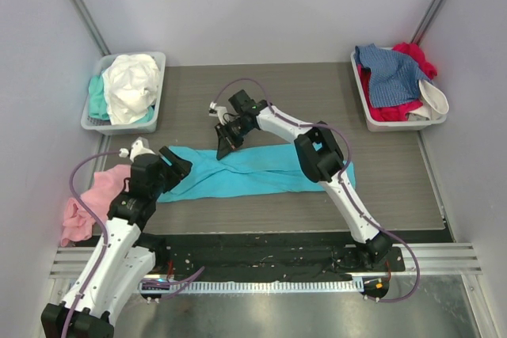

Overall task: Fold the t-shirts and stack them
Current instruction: Fold the tshirt

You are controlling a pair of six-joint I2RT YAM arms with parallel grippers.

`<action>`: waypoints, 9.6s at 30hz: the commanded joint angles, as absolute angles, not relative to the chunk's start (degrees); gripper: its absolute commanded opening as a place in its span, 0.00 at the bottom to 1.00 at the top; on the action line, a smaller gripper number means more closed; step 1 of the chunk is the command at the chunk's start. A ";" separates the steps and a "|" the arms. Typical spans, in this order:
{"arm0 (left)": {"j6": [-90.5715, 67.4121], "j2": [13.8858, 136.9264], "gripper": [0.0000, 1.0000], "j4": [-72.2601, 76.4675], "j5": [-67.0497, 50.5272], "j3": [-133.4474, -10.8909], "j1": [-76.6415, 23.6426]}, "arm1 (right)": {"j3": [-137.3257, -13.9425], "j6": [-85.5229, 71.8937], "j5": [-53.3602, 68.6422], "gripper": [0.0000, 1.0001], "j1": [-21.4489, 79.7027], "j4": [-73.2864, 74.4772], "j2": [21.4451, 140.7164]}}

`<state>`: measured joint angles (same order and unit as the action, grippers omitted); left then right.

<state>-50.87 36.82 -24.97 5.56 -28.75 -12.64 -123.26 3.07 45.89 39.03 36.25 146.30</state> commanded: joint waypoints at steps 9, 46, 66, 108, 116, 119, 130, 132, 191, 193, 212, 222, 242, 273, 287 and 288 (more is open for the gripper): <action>-51.24 35.77 0.67 -26.45 7.38 -28.74 -12.75 | -127.71 -12.19 33.68 0.01 36.40 29.46 151.79; -51.86 48.75 0.68 -6.63 0.26 -22.32 -14.67 | -94.57 -35.96 -9.58 0.70 17.05 -0.35 123.50; -59.94 102.38 0.68 29.08 3.78 -44.38 -50.44 | -77.79 -26.10 -11.95 0.72 17.31 16.87 90.37; -57.57 74.19 0.72 -13.79 25.13 -37.18 -52.82 | -71.45 -27.77 -9.76 0.71 17.84 16.79 93.16; -56.69 68.56 0.78 -18.81 28.83 -39.28 -52.82 | -78.21 -25.58 -8.09 0.72 18.90 17.67 101.24; -56.43 68.29 0.78 -18.99 28.57 -39.64 -52.82 | -82.34 -24.96 -7.65 0.71 19.07 17.75 105.99; -56.78 68.12 0.76 -18.28 27.95 -38.23 -52.82 | -97.73 -22.85 -6.33 0.69 19.07 20.13 117.86; -57.04 68.20 0.77 -18.19 27.77 -38.23 -52.91 | -98.96 -22.68 -7.11 0.69 19.07 20.30 119.26; -59.68 66.88 0.73 -18.28 27.69 -35.25 -52.91 | -121.55 -17.58 -1.58 0.46 18.46 16.61 139.74; -59.85 66.97 0.73 -18.37 27.86 -35.24 -52.82 | -121.55 -17.67 -1.41 0.43 18.54 16.61 140.01; -60.21 66.53 0.72 -18.46 28.04 -34.72 -52.82 | -118.83 -17.67 1.67 0.08 18.46 15.03 137.03; -60.47 66.27 0.72 -18.02 27.77 -34.45 -52.82 | -116.02 -17.75 2.55 0.08 18.54 13.98 133.51; -60.38 66.53 0.72 -18.19 28.04 -34.72 -52.82 | -117.07 -18.90 5.00 0.51 18.46 12.83 133.68; -61.17 66.18 0.72 -18.28 28.65 -33.13 -52.82 | -114.61 -20.13 5.80 0.50 18.37 11.60 139.75; -61.26 65.92 0.71 -18.28 28.74 -33.05 -52.82 | -113.82 -19.42 5.89 0.20 18.28 11.52 138.78; -61.26 66.00 0.71 -18.28 28.65 -33.05 -52.82 | -113.64 -19.34 5.80 0.18 18.19 11.43 138.61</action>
